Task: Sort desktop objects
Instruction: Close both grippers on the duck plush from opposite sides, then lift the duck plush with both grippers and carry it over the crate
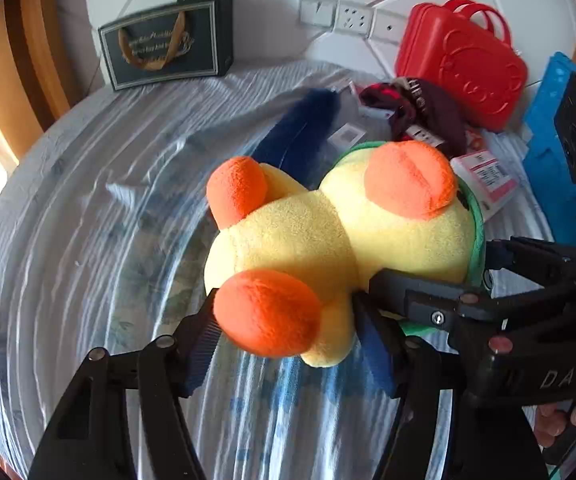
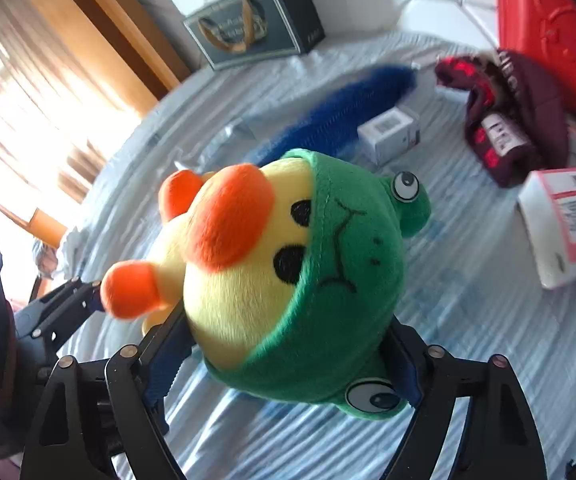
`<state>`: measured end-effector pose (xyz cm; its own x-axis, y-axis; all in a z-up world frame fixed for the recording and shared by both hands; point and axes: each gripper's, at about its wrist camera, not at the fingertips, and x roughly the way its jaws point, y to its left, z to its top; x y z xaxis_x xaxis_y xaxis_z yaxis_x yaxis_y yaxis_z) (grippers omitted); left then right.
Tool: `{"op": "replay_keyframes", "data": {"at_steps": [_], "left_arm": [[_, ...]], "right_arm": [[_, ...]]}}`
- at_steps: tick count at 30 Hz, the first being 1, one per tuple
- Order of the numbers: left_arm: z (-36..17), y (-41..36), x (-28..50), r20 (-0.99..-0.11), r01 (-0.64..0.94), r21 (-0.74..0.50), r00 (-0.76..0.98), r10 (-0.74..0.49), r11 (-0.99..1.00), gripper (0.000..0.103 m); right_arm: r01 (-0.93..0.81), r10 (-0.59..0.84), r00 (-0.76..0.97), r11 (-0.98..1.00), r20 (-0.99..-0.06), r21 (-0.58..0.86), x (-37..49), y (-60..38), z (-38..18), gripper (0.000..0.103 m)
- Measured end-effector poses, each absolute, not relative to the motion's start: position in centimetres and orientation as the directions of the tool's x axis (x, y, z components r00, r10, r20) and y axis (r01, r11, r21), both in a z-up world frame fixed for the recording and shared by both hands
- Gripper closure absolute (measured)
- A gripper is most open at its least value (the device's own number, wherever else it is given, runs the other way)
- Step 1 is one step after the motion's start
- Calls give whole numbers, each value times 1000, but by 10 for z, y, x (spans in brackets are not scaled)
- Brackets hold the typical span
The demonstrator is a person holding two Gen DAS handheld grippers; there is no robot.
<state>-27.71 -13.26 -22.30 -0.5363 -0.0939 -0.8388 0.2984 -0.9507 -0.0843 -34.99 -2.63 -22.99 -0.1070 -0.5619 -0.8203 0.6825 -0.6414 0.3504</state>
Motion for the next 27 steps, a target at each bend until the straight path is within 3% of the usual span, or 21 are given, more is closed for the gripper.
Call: {"op": "replay_keyframes", "data": {"at_steps": [5,13,15,16,18,21,22,27], "left_arm": [[-216,-134,-267,-840,196,-121,-542,-5,-973,40],[-270,-130,-270,-890,86,-181,-437,126,-980,36],[-275,-132,-271,-885,78,-201,-443,147,-977,30],[-275,-135,-272,-879,78,-215,-450,158,-973,24],[-275,-141,-276,-871,66,-235,-457,180,-970,22],[-275,-145,-283,-858,30,-251,-469,208,-967,30],[-275,-144,-283,-857,20,-245,-471,207,-969,33],[-261,-141,-269,-842,-26,-214,-502,197,-977,48]], "right_arm": [[619,-528,-151,-710,-835,337,-330,-11,-217,22],[453,-470,-97,-806,-877,382,-313,20,-264,25],[427,-470,-119,-820,-874,382,-311,25,-269,21],[418,-482,-136,-820,-865,391,-311,28,-268,15],[410,-471,-187,-835,-862,367,-311,29,-264,6],[388,-476,-191,-840,-858,380,-320,24,-269,6],[383,-495,-167,-830,-853,406,-322,20,-273,21],[402,-514,-189,-818,-837,412,-307,12,-262,27]]}}
